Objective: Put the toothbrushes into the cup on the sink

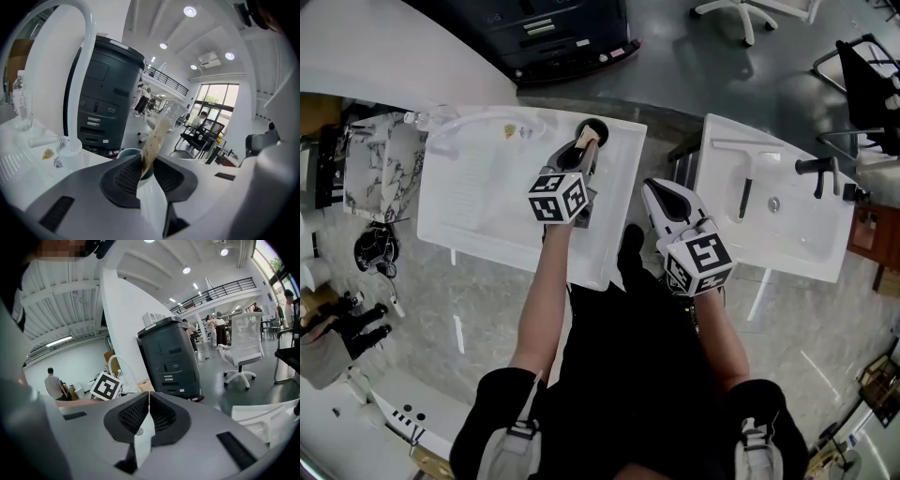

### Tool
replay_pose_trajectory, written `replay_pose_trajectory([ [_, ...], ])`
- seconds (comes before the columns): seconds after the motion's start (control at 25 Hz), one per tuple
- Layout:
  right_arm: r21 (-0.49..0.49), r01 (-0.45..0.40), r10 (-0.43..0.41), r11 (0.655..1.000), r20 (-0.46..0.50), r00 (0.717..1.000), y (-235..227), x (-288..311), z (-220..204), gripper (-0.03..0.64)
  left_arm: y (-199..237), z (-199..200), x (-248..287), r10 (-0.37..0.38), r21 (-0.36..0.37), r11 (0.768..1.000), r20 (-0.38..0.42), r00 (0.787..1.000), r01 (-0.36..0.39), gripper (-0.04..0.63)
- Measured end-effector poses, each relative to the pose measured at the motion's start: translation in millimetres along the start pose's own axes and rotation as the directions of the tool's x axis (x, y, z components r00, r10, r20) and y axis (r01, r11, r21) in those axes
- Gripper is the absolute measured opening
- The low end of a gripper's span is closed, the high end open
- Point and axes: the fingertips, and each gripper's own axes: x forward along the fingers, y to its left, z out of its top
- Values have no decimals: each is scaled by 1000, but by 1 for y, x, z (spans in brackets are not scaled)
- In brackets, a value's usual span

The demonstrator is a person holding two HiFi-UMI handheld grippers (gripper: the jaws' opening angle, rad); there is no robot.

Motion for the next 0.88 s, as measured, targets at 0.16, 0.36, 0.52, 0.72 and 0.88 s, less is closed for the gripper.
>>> replay_pose_trajectory([
  [0.16,5,-1,1,1000,0,1000,1,0,0,32,-1,-4,2,0,7,1000,-15,1000,0,92],
  [0.36,10,-1,1,1000,3,1000,2,-2,0,32,-1,-7,0,-2,21,1000,-15,1000,3,112],
  [0.52,8,1,-1,1000,7,1000,3,-4,0,32,-1,-9,-2,-3,30,1000,-18,1000,3,121],
  [0.72,2,-1,1,1000,10,1000,4,-4,2,32,-1,-8,-6,1,34,999,-15,1000,-1,127],
  [0.88,-4,-5,5,1000,15,1000,7,-5,5,32,0,-9,-12,3,32,999,-16,1000,-2,129],
])
